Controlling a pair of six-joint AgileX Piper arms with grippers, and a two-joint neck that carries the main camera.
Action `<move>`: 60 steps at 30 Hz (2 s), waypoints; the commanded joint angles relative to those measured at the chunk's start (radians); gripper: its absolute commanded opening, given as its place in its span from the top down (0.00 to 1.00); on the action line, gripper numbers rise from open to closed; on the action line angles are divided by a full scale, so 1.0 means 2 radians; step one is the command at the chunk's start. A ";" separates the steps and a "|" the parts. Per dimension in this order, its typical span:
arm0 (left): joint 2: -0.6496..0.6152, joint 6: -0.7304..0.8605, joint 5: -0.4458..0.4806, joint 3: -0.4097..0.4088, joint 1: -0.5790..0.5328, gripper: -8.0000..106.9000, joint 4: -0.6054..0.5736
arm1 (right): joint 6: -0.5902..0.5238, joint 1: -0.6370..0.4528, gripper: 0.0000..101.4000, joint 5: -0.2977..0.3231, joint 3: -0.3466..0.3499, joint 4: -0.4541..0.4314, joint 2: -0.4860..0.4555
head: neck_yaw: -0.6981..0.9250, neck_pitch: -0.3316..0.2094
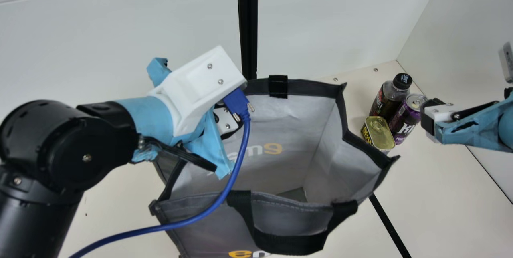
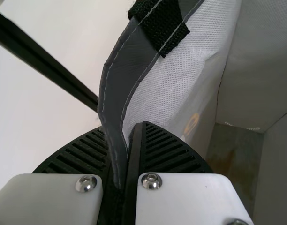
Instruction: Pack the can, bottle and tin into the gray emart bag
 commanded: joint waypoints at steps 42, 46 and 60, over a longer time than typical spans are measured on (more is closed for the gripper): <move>-0.131 -0.290 0.001 0.102 0.011 0.84 0.365 | 0.000 0.000 0.10 0.000 0.000 0.000 0.000 | -0.001 -0.011; -0.143 -0.319 0.001 0.124 0.005 0.84 0.412 | 0.000 0.000 0.10 0.000 0.000 0.000 0.000 | -0.001 -0.011; -0.178 -0.435 0.001 0.238 -0.021 0.84 0.561 | 0.000 0.000 0.10 0.000 0.000 0.000 0.000 | -0.001 -0.011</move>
